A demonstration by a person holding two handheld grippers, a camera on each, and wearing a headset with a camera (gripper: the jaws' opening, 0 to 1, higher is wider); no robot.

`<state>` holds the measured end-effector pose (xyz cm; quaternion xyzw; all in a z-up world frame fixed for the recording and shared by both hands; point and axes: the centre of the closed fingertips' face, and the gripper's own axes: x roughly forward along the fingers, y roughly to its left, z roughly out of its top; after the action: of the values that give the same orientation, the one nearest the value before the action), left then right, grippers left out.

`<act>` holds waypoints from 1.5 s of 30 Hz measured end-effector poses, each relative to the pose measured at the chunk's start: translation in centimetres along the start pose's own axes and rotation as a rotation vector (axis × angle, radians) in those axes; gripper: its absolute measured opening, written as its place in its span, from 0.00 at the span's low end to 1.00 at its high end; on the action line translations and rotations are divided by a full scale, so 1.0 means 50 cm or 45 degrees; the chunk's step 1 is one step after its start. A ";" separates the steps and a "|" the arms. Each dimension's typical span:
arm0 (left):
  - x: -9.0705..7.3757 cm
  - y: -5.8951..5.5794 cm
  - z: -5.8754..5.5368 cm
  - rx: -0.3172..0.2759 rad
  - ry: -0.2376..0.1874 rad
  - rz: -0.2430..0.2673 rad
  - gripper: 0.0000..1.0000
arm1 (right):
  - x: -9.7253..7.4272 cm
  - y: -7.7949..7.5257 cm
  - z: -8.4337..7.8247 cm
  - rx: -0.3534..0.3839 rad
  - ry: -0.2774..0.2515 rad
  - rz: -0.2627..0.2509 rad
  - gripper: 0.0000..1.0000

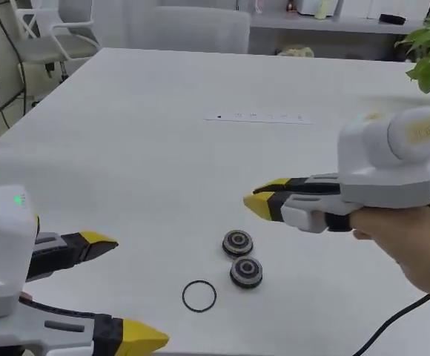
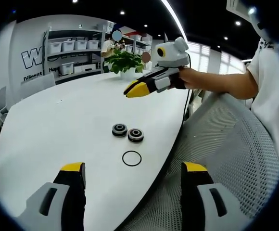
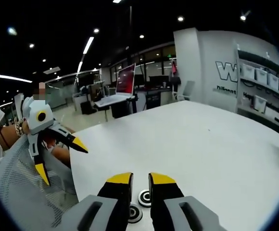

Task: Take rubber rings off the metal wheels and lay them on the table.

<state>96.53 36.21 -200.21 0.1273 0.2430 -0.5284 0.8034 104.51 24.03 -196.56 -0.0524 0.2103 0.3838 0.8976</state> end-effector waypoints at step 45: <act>0.025 -0.003 0.197 0.487 -0.030 -0.093 0.72 | 0.009 0.016 -0.096 0.045 0.182 0.133 0.21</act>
<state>99.30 30.64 -192.48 0.2626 0.1332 -0.5952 0.7477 102.61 23.64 -201.02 -0.0526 0.2832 0.4217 0.8597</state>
